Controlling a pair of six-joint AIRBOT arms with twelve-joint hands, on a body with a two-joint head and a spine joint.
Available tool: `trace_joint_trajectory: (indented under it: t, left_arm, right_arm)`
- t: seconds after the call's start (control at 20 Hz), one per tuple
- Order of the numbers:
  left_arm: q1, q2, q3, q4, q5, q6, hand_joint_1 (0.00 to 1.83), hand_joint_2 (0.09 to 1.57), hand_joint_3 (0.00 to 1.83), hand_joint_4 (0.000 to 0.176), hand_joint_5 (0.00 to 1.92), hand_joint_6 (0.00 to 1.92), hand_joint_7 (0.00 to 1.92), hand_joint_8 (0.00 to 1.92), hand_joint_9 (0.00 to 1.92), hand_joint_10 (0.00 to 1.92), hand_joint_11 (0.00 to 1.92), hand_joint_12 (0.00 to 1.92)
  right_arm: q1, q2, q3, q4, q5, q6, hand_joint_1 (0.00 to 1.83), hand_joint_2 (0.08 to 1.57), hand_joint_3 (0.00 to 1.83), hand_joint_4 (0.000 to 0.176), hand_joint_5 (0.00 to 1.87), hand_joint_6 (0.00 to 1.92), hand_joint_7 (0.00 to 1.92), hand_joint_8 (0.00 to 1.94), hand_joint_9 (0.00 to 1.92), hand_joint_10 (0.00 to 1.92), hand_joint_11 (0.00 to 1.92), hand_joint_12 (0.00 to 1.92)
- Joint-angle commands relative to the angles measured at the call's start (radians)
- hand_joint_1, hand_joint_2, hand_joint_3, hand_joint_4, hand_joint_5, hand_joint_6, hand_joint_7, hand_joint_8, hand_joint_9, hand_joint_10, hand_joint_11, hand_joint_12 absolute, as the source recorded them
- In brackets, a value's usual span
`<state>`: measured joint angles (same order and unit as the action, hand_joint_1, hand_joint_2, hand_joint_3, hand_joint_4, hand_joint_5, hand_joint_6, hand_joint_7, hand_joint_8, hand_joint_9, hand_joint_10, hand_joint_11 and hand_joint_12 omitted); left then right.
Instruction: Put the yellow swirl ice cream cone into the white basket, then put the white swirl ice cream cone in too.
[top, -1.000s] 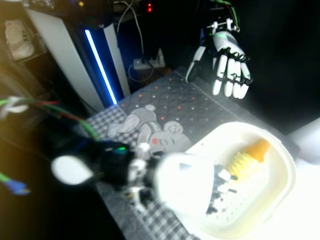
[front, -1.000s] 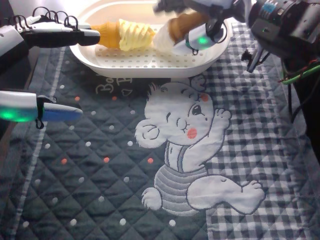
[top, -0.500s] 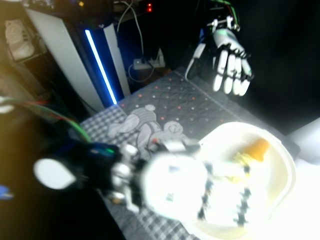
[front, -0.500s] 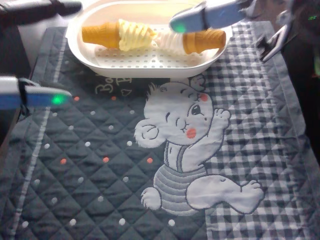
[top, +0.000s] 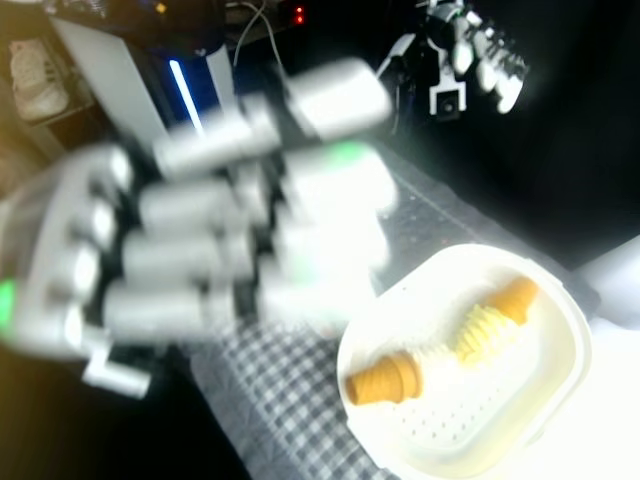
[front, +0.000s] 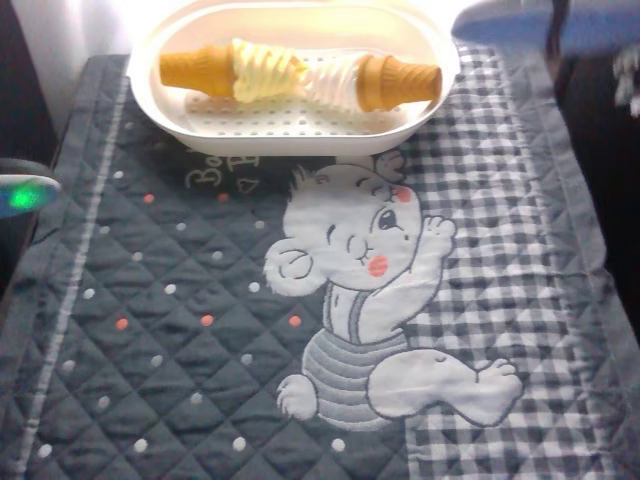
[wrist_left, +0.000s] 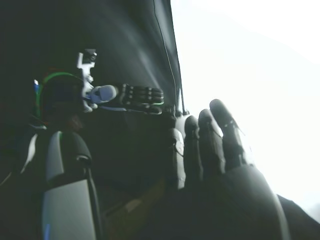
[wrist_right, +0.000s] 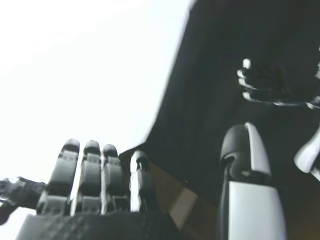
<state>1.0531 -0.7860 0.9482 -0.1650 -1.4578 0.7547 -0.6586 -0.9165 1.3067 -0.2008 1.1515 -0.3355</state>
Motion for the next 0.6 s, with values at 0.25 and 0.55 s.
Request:
trace_joint_trajectory:
  t: [0.25,0.55]
  left_arm:
    - [0.061,-0.009,-0.041,-0.04,-0.274,-0.036,0.63,0.97,0.01,0.076,0.14,0.01,0.17,0.0,0.23,0.01,0.0,1.08]
    - [0.116,-0.078,-0.025,-0.101,-0.274,-0.142,0.47,1.07,0.01,0.074,0.04,0.0,0.07,0.0,0.17,0.0,0.0,0.88]
  right_arm:
    - [-0.432,0.12,-0.193,0.407,0.605,-0.113,0.89,0.82,0.0,0.169,0.21,0.01,0.05,0.0,0.0,0.0,0.0,0.0]
    - [-0.509,0.059,-0.214,0.485,0.611,-0.113,0.66,0.9,0.03,0.175,0.0,0.0,0.0,0.0,0.0,0.0,0.0,0.0]
